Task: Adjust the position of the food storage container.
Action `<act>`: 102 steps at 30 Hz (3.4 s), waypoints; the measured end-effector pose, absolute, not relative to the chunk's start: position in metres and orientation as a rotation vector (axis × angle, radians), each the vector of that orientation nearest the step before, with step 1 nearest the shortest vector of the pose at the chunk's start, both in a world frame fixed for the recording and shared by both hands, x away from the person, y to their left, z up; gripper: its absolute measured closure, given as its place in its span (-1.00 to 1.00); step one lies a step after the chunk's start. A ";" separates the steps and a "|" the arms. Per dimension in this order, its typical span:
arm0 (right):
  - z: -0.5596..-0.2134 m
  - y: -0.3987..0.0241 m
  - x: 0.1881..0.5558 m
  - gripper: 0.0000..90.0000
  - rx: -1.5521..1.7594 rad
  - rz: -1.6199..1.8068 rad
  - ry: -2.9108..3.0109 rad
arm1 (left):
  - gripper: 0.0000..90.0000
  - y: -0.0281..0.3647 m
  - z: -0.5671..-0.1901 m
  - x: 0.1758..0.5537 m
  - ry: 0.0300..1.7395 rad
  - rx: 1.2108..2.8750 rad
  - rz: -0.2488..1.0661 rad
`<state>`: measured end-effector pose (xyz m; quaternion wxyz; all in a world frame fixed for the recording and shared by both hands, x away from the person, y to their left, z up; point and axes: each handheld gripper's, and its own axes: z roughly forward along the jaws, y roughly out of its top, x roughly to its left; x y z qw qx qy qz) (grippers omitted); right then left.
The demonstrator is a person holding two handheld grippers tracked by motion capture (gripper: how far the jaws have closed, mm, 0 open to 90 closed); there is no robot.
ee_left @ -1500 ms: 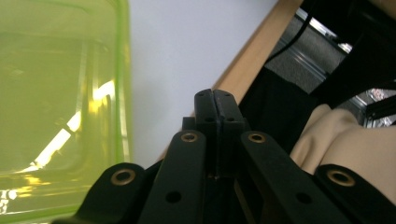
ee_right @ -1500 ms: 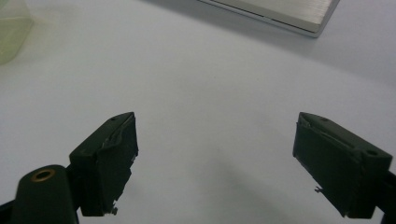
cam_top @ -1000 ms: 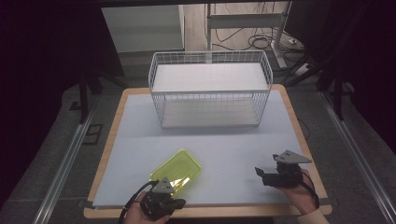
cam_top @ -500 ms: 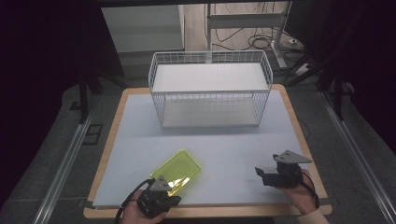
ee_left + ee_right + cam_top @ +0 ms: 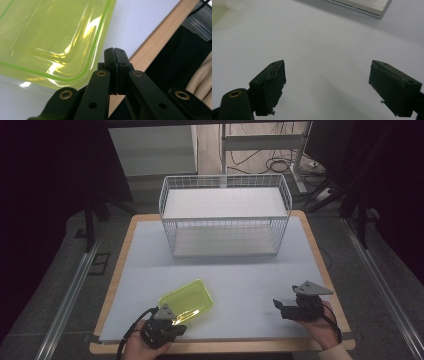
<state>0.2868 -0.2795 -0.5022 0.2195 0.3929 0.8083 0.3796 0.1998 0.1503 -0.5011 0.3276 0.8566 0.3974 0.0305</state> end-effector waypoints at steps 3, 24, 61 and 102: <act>-0.502 -0.280 0.287 -0.69 1.088 1.052 2.236 | 1.00 0.156 -0.501 0.204 1.066 2.231 0.091; -0.503 -0.278 0.287 -0.69 1.087 1.048 2.241 | 1.00 0.178 -0.495 0.213 1.121 2.135 0.100; -0.502 -0.278 0.286 -0.69 1.100 1.049 2.224 | 1.00 0.249 -0.530 0.267 1.423 1.941 0.038; -0.502 -0.275 0.286 -0.69 1.087 1.053 2.226 | 1.00 0.193 -0.525 0.287 1.339 1.999 -0.013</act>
